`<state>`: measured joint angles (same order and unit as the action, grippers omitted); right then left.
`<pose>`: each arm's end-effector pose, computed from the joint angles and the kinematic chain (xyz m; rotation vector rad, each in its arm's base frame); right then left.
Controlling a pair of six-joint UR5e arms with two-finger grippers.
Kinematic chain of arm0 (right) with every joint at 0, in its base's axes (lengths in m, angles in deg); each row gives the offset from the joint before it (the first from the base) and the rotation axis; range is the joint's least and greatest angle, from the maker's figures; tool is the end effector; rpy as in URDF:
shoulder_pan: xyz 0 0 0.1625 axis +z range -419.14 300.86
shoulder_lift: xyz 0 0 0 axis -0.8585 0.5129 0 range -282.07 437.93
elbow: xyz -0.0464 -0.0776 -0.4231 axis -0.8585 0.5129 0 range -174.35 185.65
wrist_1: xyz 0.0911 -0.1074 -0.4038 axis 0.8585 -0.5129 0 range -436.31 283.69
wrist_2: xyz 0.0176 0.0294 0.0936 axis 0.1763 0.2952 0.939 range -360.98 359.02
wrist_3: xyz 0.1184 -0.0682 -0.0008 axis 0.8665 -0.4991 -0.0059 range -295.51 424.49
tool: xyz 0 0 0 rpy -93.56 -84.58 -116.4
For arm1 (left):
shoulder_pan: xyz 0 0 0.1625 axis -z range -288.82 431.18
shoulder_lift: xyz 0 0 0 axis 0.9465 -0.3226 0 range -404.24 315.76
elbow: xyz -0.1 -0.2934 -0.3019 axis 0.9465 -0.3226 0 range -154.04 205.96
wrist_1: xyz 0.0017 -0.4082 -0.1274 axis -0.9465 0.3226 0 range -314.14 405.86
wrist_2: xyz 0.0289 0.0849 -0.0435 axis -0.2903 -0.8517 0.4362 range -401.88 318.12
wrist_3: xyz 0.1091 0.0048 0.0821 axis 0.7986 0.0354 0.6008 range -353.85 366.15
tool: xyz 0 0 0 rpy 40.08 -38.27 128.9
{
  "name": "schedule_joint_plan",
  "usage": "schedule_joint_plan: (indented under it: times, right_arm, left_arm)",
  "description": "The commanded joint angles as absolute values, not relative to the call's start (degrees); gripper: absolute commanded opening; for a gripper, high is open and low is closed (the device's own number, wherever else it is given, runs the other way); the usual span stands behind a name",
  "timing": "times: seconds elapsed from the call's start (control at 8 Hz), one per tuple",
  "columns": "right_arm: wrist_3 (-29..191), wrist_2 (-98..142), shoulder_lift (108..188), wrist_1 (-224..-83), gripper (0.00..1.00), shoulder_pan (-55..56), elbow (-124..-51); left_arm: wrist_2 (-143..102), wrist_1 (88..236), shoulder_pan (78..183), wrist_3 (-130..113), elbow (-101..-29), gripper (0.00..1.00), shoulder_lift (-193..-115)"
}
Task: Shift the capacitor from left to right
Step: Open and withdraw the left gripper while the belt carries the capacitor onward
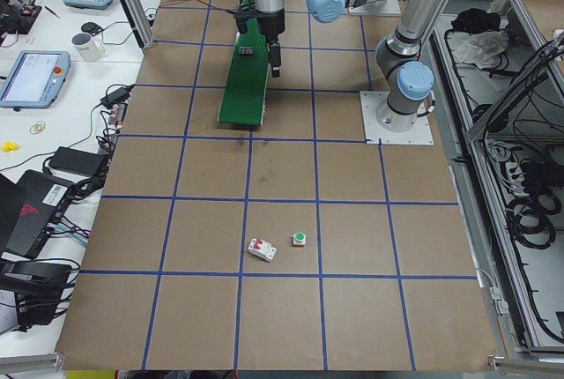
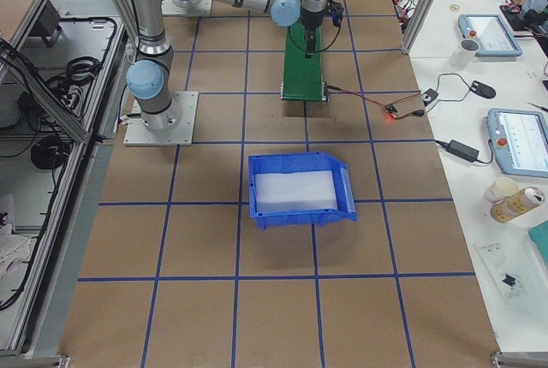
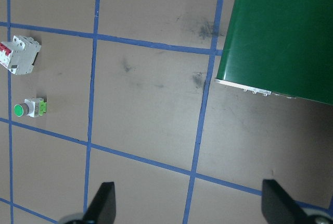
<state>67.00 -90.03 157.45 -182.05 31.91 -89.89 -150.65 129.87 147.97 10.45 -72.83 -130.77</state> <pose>0.1460 -0.5657 0.3387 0.0401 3.1250 0.0086 0.0226 -0.4872 0.4285 -0.2213 2.8069 0.0545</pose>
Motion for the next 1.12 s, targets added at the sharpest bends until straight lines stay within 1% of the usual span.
schedule_joint_plan:
  times: [0.0,0.38,1.0]
  right_arm:
    - [67.03,-90.01,156.69,-182.57,1.00,31.91,-89.98]
    - [67.30,-87.48,154.84,-187.74,1.00,31.91,-90.42]
    - [67.65,-86.31,154.57,-187.67,1.00,31.82,-90.68]
  left_arm:
    - [-151.04,129.88,147.82,10.46,-72.83,1.00,-130.81]
    - [-150.96,129.80,147.82,10.46,-72.83,1.00,-130.90]
    - [-150.16,130.05,148.61,10.19,-72.92,1.00,-130.64]
